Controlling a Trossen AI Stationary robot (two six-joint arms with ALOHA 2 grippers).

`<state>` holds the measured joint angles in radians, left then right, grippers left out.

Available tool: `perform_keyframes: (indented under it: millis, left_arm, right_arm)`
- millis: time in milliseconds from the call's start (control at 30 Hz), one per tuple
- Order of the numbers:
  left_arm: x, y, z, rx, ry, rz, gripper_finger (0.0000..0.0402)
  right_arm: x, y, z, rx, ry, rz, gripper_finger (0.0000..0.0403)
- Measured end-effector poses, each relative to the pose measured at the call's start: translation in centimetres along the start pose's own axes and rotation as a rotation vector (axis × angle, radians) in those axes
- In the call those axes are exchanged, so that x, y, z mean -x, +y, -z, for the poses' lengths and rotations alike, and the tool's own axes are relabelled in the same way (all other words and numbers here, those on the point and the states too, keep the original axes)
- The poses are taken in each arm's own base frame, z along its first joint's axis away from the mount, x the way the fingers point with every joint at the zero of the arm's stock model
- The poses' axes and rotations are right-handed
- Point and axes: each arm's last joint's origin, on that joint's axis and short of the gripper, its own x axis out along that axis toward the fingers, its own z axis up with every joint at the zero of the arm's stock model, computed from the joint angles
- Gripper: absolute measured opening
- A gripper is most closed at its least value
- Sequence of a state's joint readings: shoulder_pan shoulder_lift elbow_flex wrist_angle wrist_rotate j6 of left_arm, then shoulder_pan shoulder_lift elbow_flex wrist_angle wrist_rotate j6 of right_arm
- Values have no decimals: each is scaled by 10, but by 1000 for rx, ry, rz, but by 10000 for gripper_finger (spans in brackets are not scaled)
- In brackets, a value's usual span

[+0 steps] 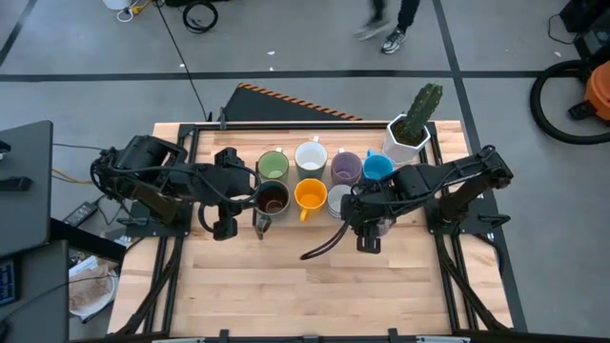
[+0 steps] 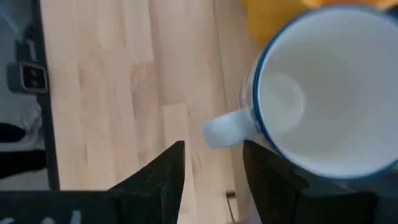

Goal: Place coffee mugs
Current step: Put the white blue mug on the shelf

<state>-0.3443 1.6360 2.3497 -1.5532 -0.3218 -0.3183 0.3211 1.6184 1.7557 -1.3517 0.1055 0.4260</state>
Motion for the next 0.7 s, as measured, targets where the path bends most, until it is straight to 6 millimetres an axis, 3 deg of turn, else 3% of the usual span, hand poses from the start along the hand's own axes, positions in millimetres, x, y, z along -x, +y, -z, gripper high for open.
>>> perform_keyframes:
  millis: [167,467,700]
  left_arm:
    - [0,0,0,10,0,0,117]
    - [0,0,0,5,0,0,117]
    - [0,0,0,2,-3,1,117]
  right_arm:
    - [1,2,-4,-20,-43,-24,168]
    - [29,0,-11,-45,-135,-20,168]
    - [18,-5,-25,-41,-195,42,168]
